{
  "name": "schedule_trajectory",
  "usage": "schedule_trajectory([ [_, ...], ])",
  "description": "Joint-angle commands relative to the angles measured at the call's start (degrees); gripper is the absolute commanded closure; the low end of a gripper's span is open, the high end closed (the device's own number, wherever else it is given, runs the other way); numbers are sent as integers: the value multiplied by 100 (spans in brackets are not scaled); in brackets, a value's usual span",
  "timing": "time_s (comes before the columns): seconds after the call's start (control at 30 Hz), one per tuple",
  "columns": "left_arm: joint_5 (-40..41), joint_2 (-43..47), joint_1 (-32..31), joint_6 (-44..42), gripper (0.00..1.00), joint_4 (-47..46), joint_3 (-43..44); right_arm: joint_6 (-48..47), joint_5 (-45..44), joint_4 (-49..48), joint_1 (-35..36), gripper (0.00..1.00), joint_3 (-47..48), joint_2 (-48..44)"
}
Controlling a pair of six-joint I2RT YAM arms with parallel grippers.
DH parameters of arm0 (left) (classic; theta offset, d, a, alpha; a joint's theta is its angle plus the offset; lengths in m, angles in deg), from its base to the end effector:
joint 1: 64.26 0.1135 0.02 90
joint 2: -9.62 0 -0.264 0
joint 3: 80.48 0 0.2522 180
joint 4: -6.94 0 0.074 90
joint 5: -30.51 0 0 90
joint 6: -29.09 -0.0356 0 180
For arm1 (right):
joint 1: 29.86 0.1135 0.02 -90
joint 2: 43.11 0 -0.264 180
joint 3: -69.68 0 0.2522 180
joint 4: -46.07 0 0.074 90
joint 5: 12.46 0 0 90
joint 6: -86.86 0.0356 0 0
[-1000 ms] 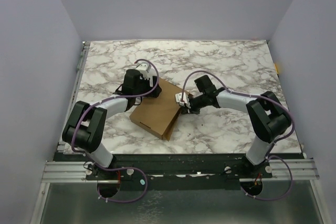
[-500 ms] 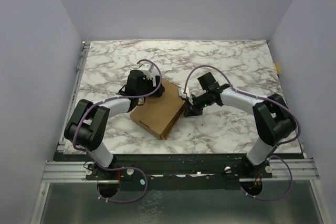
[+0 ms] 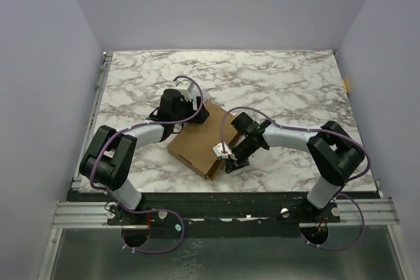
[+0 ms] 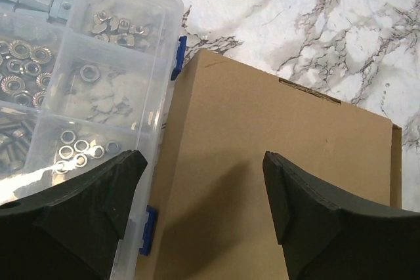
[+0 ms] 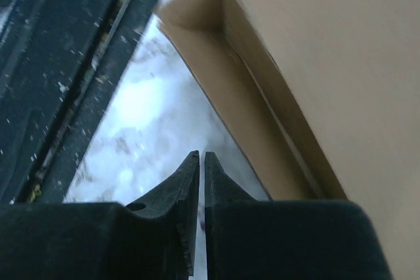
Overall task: Fold the paper box
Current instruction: Close the paper box at the center of the board.
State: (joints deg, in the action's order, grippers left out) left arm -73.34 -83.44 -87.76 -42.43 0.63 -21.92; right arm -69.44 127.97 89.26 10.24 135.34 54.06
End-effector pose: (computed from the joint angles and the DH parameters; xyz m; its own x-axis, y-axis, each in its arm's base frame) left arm 0.3062 -0.1424 0.1830 -0.5949 -0.0769 -0.8001 0.4134 0.8244 -0.3866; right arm 0.2068 0.2100 0.1504 0.2216 -0.5759 -0.7869 -0.9031 -0.4257 0.0572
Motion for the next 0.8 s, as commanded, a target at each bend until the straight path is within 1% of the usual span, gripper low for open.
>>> schedule_trajectory([
  [0.0, -489, 76, -136, 267, 18, 562, -313, -81, -476, -534, 775, 89, 124, 190],
  [0.1, -521, 94, -156, 294, 18, 548, -368, 357, -733, -975, 1025, 89, 320, 353],
  [0.27, -565, 112, -309, 360, 19, 497, -494, 1247, -737, -1485, 1051, 90, 608, 307],
  [0.37, -524, 159, -497, 452, 20, 411, -640, 2336, -909, -1960, 1053, 88, 629, 339],
  [0.43, -473, 225, -609, 536, 20, 330, -785, 3157, -1347, -2264, 1045, 86, 587, 387],
  [0.5, -387, 329, -693, 638, 20, 210, -984, 3564, -1717, -2393, 996, 86, 500, 380],
  [0.6, -254, 474, -768, 826, 20, -4, -1273, 3876, -2030, -2690, 849, 86, 217, 271],
  [0.67, -166, 560, -787, 904, 19, -114, -1371, 3935, -2009, -2738, 673, 86, 130, 234],
  [0.77, -13, 644, -788, 898, 19, -116, -1271, 3530, -1743, -2424, 543, 85, 140, 207],
])
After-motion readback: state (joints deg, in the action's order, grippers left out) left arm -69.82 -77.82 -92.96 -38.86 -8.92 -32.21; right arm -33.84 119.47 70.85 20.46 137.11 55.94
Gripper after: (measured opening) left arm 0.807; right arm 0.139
